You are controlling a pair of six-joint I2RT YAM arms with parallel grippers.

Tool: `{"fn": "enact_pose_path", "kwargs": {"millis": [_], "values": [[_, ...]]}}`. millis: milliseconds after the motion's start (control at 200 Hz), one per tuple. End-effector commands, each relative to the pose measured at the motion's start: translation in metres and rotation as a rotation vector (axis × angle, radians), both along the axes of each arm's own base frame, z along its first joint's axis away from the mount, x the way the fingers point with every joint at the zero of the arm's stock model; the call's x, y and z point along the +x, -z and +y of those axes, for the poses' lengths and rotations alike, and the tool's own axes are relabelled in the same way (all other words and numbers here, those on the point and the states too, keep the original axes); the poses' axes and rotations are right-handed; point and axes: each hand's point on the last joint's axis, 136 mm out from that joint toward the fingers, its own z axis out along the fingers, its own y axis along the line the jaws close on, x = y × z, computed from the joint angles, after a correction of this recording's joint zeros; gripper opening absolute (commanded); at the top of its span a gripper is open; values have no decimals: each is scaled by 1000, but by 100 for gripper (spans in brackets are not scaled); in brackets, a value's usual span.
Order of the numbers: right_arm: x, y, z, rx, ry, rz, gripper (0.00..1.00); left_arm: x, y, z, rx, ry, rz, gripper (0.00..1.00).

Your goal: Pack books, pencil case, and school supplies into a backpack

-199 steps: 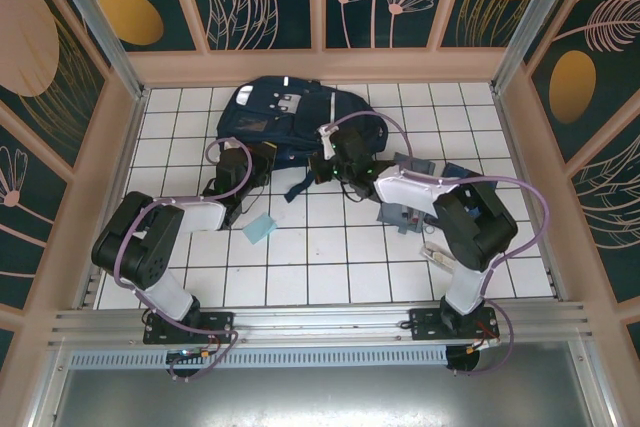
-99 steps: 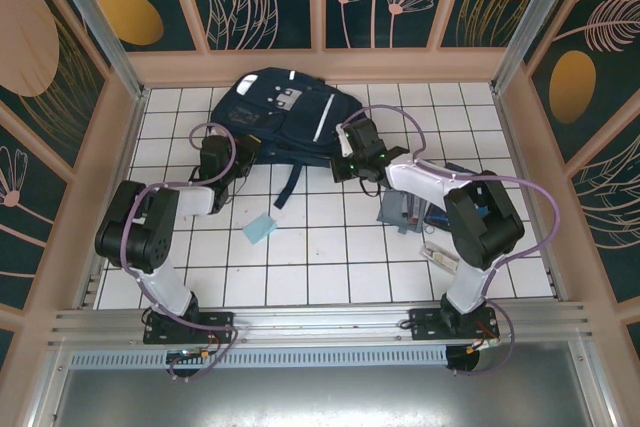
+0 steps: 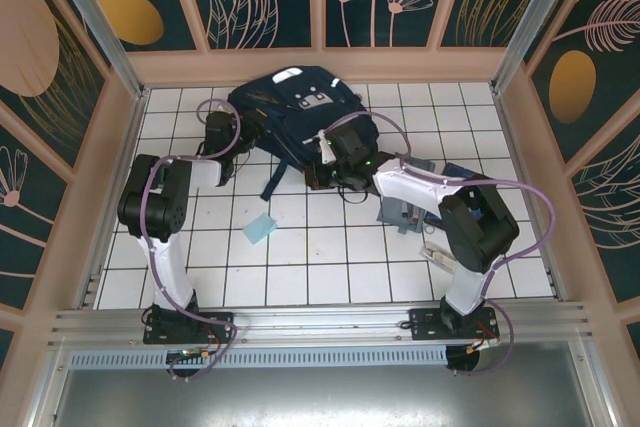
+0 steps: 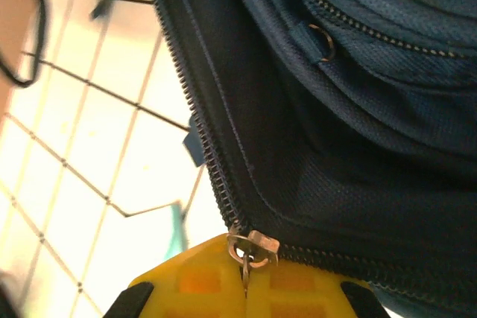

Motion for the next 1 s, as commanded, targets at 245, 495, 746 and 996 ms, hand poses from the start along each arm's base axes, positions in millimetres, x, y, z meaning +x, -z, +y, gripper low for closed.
{"fn": "enact_pose_path", "kwargs": {"millis": [245,495,746,996], "values": [[11,-36,55,314,-31,85,0,-62,-10,19,79,-10,90,83],[11,-38,70,334,-81,108,0,-124,-10,-17,-62,78,125,82],[3,-41,65,333,-64,88,0,-133,17,-50,-170,102,171,79],[-26,-20,58,249,-15,105,0,-123,28,-48,-186,58,137,21]]}}
